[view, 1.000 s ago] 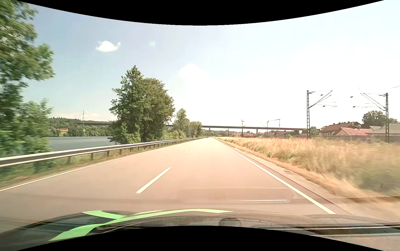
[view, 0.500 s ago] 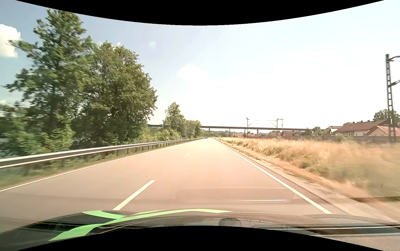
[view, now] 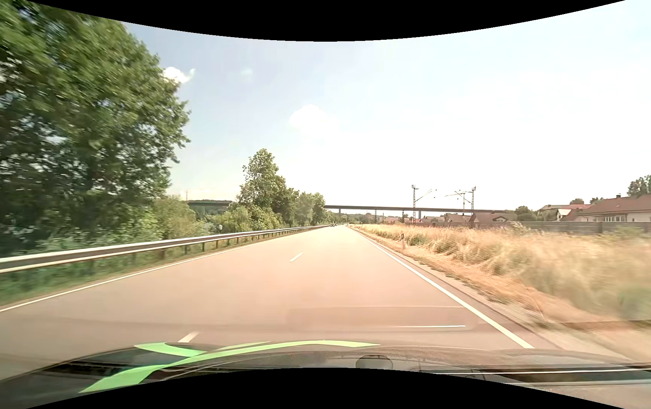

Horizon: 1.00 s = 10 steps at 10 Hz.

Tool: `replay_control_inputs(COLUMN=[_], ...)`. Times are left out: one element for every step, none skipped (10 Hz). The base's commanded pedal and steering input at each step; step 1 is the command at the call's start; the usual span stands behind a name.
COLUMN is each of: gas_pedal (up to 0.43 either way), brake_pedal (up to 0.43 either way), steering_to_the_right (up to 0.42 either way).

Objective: Follow the waypoints while adhering to traffic rules and regulations

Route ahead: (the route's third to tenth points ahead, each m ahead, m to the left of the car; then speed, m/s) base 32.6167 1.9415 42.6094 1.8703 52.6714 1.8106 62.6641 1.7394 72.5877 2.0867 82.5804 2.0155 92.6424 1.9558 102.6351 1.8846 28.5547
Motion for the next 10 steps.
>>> replay_control_inputs(gas_pedal=[0.228, 0.240, 0.240, 0.240, 0.240, 0.240, 0.248, 0.248, 0.248, 0.248], brake_pedal=[0.000, 0.000, 0.000, 0.000, 0.000, 0.000, 0.000, 0.000, 0.000, 0.000], steering_to_the_right=[0.000, -0.001, -0.001, -0.001, -0.001, -0.001, -0.001, -0.001, -0.001, -0.001])
